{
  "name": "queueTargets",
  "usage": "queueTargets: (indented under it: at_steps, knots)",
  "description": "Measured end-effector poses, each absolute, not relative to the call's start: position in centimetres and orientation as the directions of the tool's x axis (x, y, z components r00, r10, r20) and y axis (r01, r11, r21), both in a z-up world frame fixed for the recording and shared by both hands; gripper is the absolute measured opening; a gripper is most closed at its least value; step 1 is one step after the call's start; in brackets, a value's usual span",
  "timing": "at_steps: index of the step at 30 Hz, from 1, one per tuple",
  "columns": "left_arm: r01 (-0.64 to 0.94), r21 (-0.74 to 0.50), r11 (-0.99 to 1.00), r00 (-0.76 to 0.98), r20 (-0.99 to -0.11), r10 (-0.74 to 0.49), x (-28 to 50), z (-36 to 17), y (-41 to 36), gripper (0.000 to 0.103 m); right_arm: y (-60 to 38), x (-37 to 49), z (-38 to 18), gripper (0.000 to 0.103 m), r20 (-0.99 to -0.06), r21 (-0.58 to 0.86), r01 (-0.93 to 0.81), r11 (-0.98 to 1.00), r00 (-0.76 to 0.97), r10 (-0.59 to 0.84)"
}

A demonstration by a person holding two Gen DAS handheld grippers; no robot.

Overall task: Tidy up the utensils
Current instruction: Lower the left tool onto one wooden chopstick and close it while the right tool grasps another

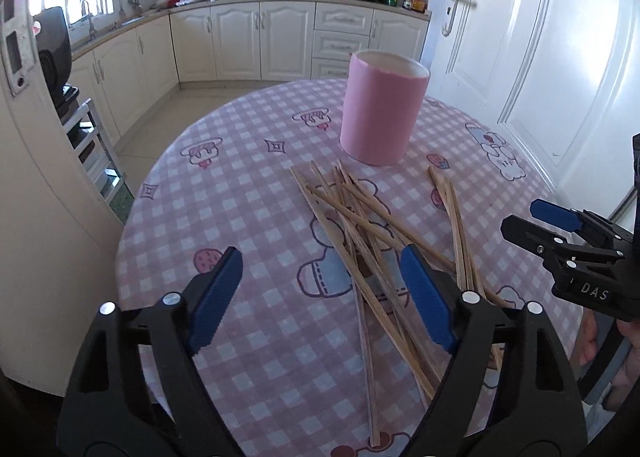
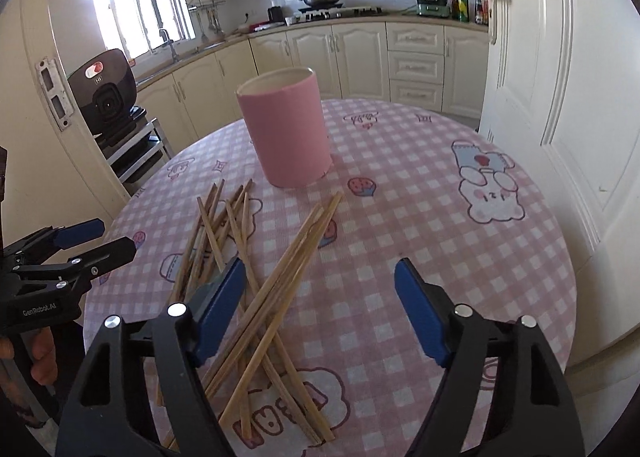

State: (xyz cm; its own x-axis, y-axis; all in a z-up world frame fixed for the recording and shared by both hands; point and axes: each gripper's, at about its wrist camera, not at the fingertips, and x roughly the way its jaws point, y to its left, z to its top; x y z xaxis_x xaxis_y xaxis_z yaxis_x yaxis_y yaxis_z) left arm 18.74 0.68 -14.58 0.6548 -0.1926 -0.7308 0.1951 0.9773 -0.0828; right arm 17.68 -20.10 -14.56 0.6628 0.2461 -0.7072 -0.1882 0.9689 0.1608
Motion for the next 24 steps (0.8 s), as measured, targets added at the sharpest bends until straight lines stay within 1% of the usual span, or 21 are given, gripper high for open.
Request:
queueTargets:
  at_steps: [1,2,6,8,11,16,18,20,23,24]
  knots:
    - [0.198,-0.095,0.976,0.642,-0.740,-0.202,19.1,-15.0,0.6,0.069,-20.1,17.9,-14.9,0.064,-0.715,0.162,-0.193,0.968,0.653,0.250]
    - [0.192,-0.101,0.976,0.628,-0.751,-0.202,19.5,-15.4,0.6,0.065,-20.1,18.2,-15.1,0.060,-0.722,0.166,-0.201,0.965,0.642,0.258]
    - [0.161,-0.139,0.977,0.583,-0.785,-0.208,21.1,-16.6,1.2,0.064,-20.0,19.0,-15.3,0.055,-0.740,0.160,-0.228,0.961,0.617,0.269]
    - [0.146,-0.153,0.977,0.559,-0.802,-0.209,21.9,-17.1,1.4,0.057,-20.0,19.5,-15.5,0.053,-0.749,0.159,-0.231,0.960,0.606,0.270]
    - [0.141,-0.162,0.977,0.533,-0.819,-0.212,23.2,-17.7,1.3,0.053,-20.2,20.3,-15.8,0.053,-0.755,0.174,-0.234,0.956,0.592,0.282]
    - [0.121,-0.126,0.985,0.506,-0.846,-0.170,25.2,-18.3,1.0,0.047,-20.1,21.3,-16.4,0.053,-0.769,0.181,-0.232,0.956,0.573,0.284]
    - [0.110,-0.137,0.985,0.494,-0.852,-0.173,26.0,-18.6,1.3,0.045,-20.1,21.7,-16.6,0.052,-0.778,0.183,-0.231,0.956,0.561,0.284]
    - [0.101,-0.144,0.984,0.486,-0.856,-0.175,26.8,-18.6,1.5,0.042,-20.1,21.9,-16.7,0.050,-0.784,0.188,-0.229,0.955,0.550,0.287]
    - [0.096,-0.163,0.982,0.466,-0.864,-0.189,28.0,-18.9,1.5,0.040,-20.2,22.5,-17.0,0.045,-0.794,0.205,-0.227,0.952,0.531,0.298]
    - [0.096,-0.172,0.980,0.456,-0.868,-0.197,28.4,-19.0,1.3,0.040,-20.2,22.7,-17.1,0.044,-0.797,0.211,-0.228,0.950,0.522,0.302]
